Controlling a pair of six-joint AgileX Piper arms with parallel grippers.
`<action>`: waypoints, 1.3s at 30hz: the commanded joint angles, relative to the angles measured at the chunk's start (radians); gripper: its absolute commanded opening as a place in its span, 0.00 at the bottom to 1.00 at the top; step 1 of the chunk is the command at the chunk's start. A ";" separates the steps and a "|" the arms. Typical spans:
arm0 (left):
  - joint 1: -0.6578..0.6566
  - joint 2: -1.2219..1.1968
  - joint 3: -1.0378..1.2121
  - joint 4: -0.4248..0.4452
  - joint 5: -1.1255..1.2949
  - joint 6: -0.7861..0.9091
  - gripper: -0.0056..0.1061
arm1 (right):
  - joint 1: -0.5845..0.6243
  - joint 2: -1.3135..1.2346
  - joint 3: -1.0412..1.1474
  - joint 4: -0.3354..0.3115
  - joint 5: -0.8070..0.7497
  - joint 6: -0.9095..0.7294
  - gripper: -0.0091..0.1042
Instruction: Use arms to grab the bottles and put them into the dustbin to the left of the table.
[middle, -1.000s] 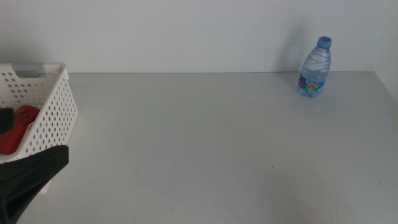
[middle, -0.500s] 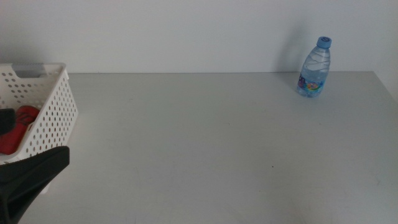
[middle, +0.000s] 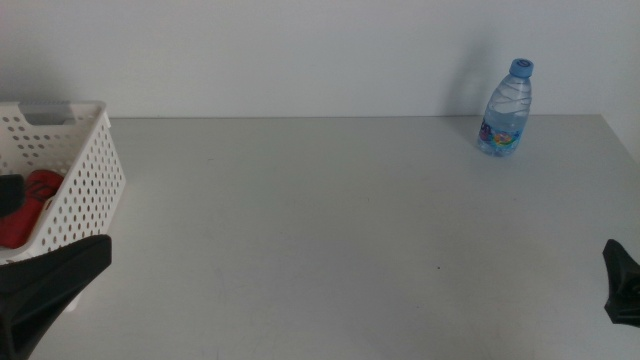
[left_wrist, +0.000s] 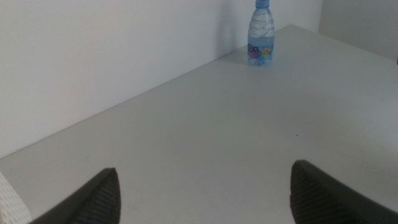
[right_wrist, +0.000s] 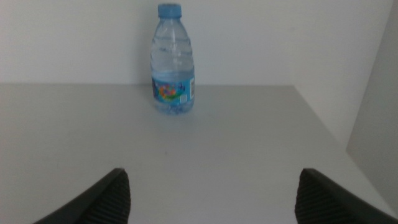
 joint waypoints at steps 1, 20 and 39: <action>-0.004 0.013 -0.027 -0.018 -0.075 -0.010 0.89 | -0.006 0.105 -0.046 -0.033 -0.238 -0.015 0.68; -0.004 0.013 -0.027 -0.018 -0.075 -0.010 0.89 | -0.006 0.680 -0.829 -0.162 -0.127 -0.024 0.74; -0.004 0.013 -0.027 -0.018 -0.075 -0.010 0.89 | 0.004 0.955 -1.375 -0.257 0.280 0.110 0.18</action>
